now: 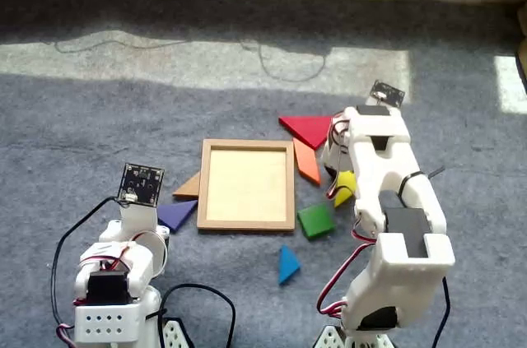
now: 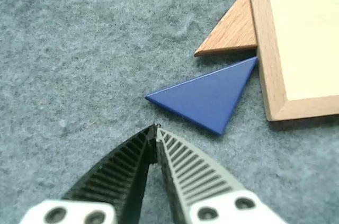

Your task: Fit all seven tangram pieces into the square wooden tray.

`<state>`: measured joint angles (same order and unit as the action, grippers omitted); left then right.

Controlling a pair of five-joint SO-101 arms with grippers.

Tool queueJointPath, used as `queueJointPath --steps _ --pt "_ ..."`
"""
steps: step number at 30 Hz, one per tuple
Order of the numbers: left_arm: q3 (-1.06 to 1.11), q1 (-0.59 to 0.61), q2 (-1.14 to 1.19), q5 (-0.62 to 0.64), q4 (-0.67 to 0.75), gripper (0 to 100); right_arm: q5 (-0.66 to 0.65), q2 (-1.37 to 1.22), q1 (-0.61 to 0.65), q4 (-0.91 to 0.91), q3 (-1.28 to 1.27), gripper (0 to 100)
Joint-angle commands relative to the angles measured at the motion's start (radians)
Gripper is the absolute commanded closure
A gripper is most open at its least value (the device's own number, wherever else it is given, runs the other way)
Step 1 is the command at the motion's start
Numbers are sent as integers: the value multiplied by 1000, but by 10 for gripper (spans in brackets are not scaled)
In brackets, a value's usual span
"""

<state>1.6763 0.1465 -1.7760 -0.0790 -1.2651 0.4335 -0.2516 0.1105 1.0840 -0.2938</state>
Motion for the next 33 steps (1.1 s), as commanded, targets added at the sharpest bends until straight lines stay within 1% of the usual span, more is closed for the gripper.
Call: queueJointPath --steps 1,4,9,11,15,17,22,26,33 --pt "19 -7 -39 -5 11 994 -69 65 -5 12 51 839" --pt "19 -7 -39 -5 11 994 -101 139 -5 7 48 839" --pt "19 -7 -39 -5 11 994 -101 202 -5 -36 22 829" --pt "19 -7 -39 -5 11 994 -89 186 -4 -47 24 783" --pt "19 -7 -39 -5 11 994 51 122 -7 -42 28 657" --pt "19 -7 -39 -5 11 994 83 94 -5 -54 41 630" --pt "19 -7 -39 -5 11 994 94 15 4 -54 145 629" --pt "19 -7 -39 -5 11 994 163 -50 -7 -53 228 629" --pt "19 -7 -39 -5 11 994 170 -111 -15 -53 302 629"
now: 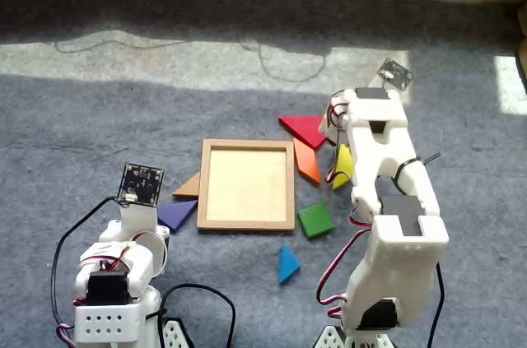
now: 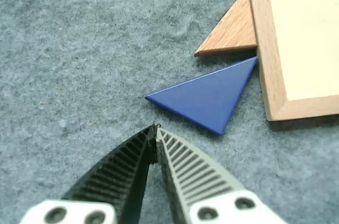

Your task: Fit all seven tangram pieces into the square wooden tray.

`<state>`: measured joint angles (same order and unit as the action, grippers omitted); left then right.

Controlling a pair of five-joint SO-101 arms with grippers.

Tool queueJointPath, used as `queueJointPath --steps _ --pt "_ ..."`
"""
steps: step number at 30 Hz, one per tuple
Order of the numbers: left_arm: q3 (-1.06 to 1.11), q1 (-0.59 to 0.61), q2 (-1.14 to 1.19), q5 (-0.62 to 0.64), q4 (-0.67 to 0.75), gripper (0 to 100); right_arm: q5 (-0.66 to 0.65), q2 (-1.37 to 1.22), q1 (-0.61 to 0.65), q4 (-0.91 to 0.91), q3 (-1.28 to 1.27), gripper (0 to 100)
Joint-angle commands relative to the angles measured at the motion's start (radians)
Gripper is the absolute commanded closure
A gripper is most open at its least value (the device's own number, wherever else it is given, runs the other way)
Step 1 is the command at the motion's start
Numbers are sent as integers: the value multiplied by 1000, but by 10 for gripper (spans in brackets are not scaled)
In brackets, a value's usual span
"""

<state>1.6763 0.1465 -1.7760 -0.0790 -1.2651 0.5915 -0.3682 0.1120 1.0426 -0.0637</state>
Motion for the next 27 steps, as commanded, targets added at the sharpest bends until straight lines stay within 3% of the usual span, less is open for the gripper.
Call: queueJointPath --steps 1,6,24,27 --pt "19 -7 -39 -5 11 994 12 -2 -16 -12 76 629" --pt "19 -7 -39 -5 11 994 110 -33 -33 -15 94 629" --pt "19 -7 -39 -5 11 994 118 -62 -39 30 113 632" --pt "19 -7 -39 -5 11 994 114 -61 -39 73 116 697"
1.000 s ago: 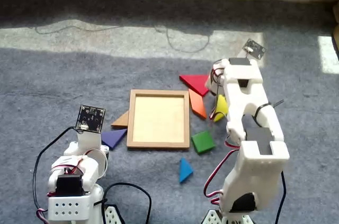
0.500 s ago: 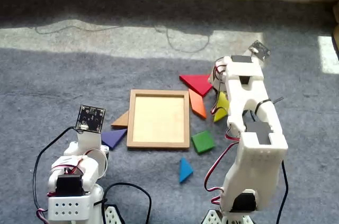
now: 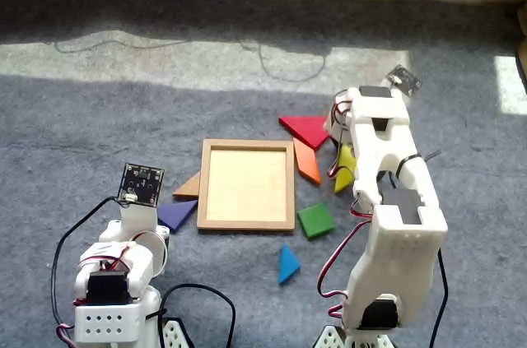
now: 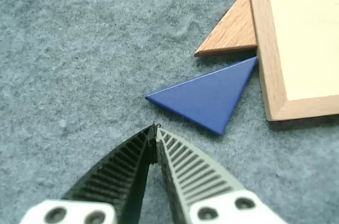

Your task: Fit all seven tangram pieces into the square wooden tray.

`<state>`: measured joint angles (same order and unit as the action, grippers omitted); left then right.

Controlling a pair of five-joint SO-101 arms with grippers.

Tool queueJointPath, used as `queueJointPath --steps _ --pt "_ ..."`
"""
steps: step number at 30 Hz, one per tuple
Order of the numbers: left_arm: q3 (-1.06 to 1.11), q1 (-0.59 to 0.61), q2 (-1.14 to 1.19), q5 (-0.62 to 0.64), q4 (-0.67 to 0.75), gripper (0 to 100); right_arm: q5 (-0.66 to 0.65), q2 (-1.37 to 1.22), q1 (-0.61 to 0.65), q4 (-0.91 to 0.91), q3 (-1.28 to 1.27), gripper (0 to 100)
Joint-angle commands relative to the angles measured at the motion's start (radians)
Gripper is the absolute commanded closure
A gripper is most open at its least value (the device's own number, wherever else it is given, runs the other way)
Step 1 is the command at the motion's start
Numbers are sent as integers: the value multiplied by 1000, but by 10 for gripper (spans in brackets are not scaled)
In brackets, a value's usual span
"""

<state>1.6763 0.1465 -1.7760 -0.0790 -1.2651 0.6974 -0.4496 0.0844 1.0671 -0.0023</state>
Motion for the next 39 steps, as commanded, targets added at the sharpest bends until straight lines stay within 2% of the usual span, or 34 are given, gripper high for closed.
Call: queueJointPath --steps 1,4,10,20,30,39 --pt "19 -7 -39 -5 11 994 6 21 -12 59 62 732" --pt "19 -7 -39 -5 11 994 3 16 -12 117 108 803" --pt "19 -7 -39 -5 11 994 -2 21 -12 163 133 804" --pt "19 -7 -39 -5 11 994 -224 140 21 268 176 804" --pt "19 -7 -39 -5 11 994 -433 311 183 269 133 804" --pt "19 -7 -39 -5 11 994 -569 311 364 271 131 804"
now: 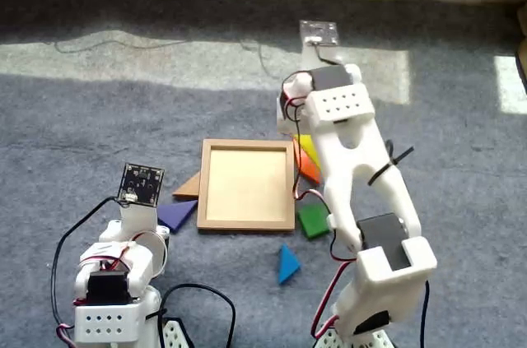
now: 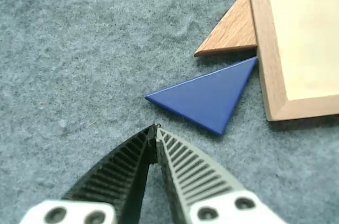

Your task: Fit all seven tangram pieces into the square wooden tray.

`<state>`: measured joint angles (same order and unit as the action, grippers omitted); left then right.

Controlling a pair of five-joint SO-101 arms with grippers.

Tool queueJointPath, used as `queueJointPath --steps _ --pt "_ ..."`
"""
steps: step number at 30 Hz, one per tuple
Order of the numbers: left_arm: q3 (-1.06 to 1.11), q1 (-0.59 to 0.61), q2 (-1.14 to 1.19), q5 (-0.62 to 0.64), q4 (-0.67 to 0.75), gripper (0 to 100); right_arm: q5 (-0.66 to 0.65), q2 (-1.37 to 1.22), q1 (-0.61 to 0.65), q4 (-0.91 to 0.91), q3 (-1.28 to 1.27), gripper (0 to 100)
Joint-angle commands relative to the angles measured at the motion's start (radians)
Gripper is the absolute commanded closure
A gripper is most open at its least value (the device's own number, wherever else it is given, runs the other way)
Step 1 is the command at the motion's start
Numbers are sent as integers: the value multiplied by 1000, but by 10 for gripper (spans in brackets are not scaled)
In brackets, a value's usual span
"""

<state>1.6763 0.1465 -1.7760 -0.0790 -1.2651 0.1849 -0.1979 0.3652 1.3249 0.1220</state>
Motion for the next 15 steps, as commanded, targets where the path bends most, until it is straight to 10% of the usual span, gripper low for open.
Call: queueJointPath --steps 1,15 --pt "19 -7 -39 -5 11 994 -63 59 105 18 -4 805" --pt "19 -7 -39 -5 11 994 -60 59 266 -288 -346 805"
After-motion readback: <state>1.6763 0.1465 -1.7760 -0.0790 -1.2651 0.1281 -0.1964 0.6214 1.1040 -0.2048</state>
